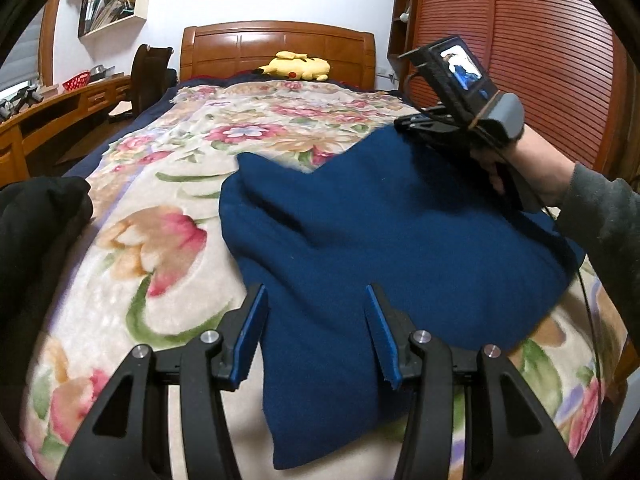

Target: Fold large clothes

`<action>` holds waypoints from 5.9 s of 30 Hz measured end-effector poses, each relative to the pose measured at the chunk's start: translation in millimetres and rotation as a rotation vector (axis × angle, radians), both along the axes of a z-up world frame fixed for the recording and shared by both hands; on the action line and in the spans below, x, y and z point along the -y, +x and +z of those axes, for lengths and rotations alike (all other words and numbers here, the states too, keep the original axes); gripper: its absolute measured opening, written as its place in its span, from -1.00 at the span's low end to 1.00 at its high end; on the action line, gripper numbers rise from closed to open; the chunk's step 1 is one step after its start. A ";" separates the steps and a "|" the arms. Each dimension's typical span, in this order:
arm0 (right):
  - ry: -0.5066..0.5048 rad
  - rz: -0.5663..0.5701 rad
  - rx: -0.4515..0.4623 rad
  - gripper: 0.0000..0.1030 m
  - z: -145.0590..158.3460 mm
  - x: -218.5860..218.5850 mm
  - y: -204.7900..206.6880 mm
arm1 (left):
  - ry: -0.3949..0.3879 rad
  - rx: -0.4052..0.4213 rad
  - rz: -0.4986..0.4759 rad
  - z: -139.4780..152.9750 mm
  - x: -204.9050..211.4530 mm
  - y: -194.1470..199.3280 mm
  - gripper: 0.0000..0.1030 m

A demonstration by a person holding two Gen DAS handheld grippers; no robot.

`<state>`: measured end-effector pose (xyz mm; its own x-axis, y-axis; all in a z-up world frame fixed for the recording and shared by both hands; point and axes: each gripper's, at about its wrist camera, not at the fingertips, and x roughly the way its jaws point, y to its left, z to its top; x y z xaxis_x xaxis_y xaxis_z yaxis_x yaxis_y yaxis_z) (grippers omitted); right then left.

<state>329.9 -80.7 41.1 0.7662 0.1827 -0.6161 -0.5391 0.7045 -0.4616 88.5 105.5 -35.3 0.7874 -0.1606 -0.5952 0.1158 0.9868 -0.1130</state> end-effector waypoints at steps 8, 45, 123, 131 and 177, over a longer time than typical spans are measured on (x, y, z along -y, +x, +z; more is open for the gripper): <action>0.109 -0.094 0.032 0.26 35.1 28.6 12.9 | 0.005 0.014 -0.001 3.1 -1.0 -4.5 -0.05; 0.068 -0.278 -0.213 0.32 -25.0 247.6 -82.3 | 0.027 0.052 -0.074 12.4 48.0 -8.5 -0.05; 0.317 -0.351 -0.331 0.51 -40.8 261.3 -165.2 | 0.071 -0.045 0.029 -16.3 6.7 -36.1 0.02; 0.343 -0.356 -0.327 0.53 -51.1 261.0 -170.0 | 0.059 -0.074 0.034 -25.0 4.6 -36.6 0.03; 0.376 -0.258 -0.293 -0.46 -15.4 262.8 -258.9 | -0.034 0.026 -0.016 -7.5 -8.2 -117.9 -0.85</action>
